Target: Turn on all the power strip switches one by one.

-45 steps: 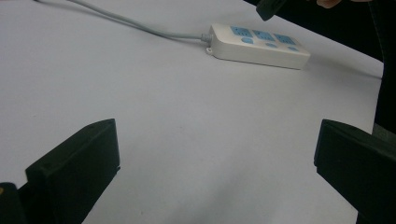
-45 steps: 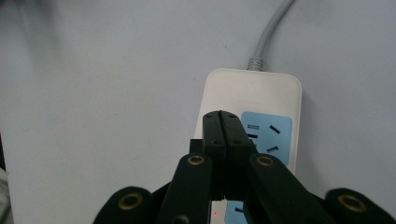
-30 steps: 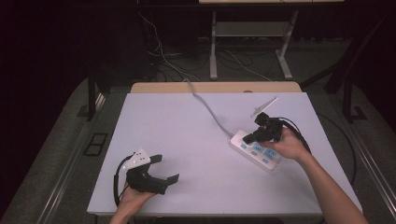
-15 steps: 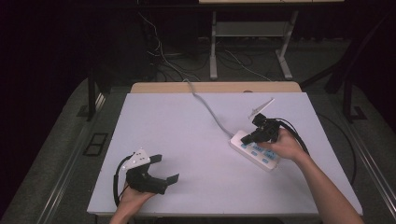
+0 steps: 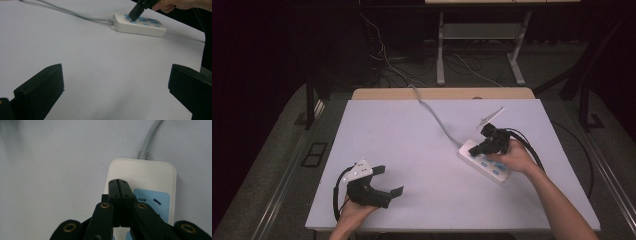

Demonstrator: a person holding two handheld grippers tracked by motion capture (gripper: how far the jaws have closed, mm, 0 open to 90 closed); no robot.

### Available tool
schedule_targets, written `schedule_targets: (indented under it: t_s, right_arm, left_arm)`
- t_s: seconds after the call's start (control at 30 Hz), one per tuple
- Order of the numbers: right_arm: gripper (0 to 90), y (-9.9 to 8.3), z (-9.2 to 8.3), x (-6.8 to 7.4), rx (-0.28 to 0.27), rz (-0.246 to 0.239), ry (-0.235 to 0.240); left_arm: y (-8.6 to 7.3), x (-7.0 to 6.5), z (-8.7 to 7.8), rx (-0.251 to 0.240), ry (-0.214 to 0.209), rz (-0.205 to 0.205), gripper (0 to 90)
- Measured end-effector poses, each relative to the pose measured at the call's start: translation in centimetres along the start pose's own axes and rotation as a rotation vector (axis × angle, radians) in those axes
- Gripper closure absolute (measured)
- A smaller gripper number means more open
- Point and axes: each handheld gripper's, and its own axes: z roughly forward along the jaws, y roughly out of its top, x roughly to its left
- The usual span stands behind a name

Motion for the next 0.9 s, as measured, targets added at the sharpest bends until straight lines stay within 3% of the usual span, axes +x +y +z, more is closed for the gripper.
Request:
schedule_targets:
  t_s: [0.4,0.9]
  right_arm:
    - [90.0,-0.49,0.14,-0.09,-0.030,-0.005,-0.003]
    - [90.0,-0.55,0.25,0.08,-0.028,-0.002,-0.014]
  left_arm:
    - [0.02,-0.12,0.09,0.002,0.000,0.002,0.0]
    - [0.04,-0.27,0.17,0.001,-0.001,0.007,0.0]
